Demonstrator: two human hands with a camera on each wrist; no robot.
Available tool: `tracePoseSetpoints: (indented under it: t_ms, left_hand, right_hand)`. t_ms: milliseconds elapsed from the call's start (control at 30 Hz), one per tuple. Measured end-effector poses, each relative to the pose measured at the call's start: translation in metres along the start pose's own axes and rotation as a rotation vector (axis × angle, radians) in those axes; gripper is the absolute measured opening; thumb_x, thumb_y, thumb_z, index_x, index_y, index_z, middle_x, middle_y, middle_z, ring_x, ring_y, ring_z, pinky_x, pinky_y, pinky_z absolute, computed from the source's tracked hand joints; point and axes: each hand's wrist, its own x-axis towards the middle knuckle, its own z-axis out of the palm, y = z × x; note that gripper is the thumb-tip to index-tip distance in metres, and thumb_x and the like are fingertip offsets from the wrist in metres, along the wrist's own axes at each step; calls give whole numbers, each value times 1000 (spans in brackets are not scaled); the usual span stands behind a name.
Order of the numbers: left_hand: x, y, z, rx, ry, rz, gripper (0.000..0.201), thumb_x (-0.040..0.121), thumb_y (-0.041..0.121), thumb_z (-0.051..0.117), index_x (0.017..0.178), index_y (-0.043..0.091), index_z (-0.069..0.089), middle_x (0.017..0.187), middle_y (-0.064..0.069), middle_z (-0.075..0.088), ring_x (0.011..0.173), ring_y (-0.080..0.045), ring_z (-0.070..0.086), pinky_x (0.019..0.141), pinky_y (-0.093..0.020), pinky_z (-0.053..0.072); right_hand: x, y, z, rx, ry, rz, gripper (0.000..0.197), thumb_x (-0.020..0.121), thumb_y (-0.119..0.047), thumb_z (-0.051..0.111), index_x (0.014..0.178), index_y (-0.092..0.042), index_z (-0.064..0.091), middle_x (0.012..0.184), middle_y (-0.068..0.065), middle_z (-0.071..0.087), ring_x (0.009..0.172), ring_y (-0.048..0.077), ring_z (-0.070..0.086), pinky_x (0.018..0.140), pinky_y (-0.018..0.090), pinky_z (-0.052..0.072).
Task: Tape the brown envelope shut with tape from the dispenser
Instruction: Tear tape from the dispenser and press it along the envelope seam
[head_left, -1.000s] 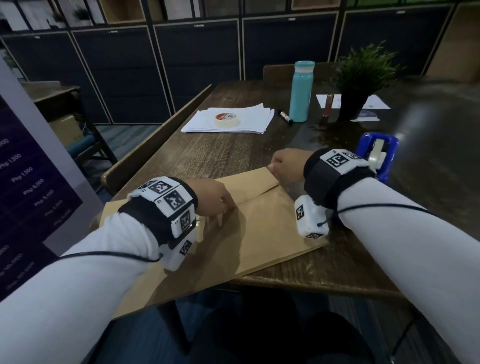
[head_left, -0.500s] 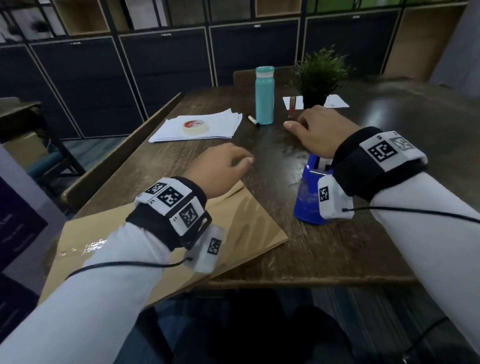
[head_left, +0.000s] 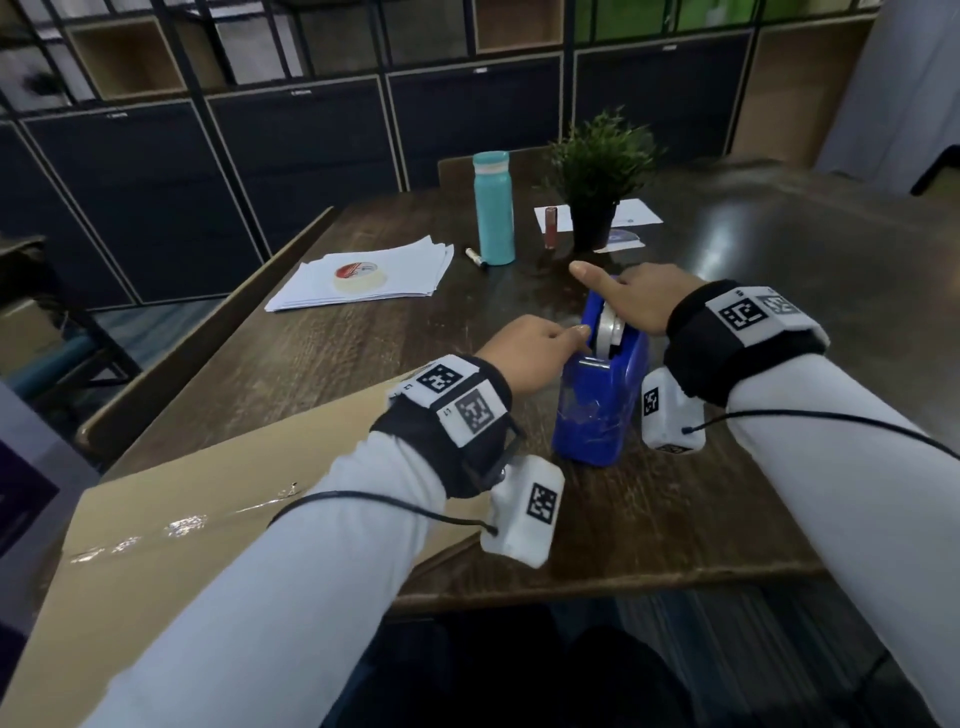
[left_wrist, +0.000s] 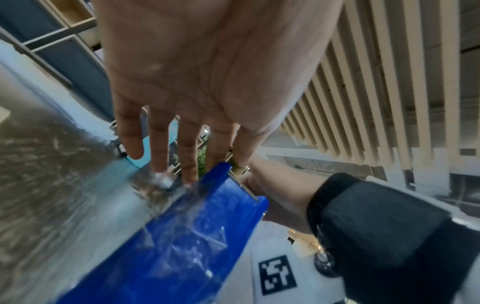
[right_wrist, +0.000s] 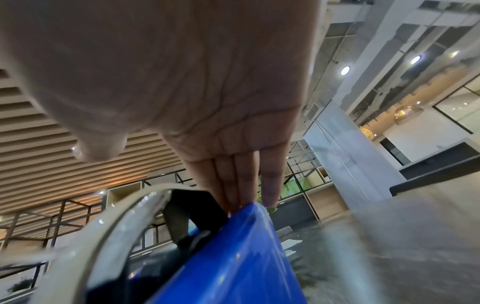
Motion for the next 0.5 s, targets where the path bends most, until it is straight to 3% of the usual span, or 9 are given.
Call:
tracePoseSetpoints:
  t_ms: [100,233,300,400,500]
  left_hand:
    - [4,4,5,-102,0,-90,47,100,40,39,109,5,70,85,-5,61,68,-8,50,63,-22,37]
    - [5,12,9,-378,24,-166,40,98,35,48,110,3,70,103,-3,69,70,-2,53,43,-2,38]
    - [4,18,8,-445,34,-201,35,94,30,56,109,2,70,108,-6,71,67,-5,54,40,-4,39]
    - [7,21,7,-462,39,-203,28,91,29,59,99,6,74,110,-6,72,65,-9,53,55,-20,41]
    - [4,13,5,-510,30,-216,22,87,35,62,75,22,75,110,0,72,90,-15,60,78,-30,46]
  right_hand:
    - [0,-3,-4,-17,7,8,90,83,-78,7,73,-6,61,83,14,58,79,28,53,76,34,40]
    - [-2,-6,-5,-29,12,5,86,84,-77,8,62,-10,55,74,12,57,73,26,53,73,33,40]
    - [-4,-8,-6,-33,18,12,83,86,-76,10,62,-10,54,77,12,57,75,26,54,72,33,40]
    - [-5,-10,-9,-53,28,31,85,86,-75,11,71,-7,58,82,14,57,79,28,54,73,34,40]
    - [-5,-10,-13,-51,21,36,85,87,-75,9,64,-7,55,69,11,54,69,25,52,70,33,38]
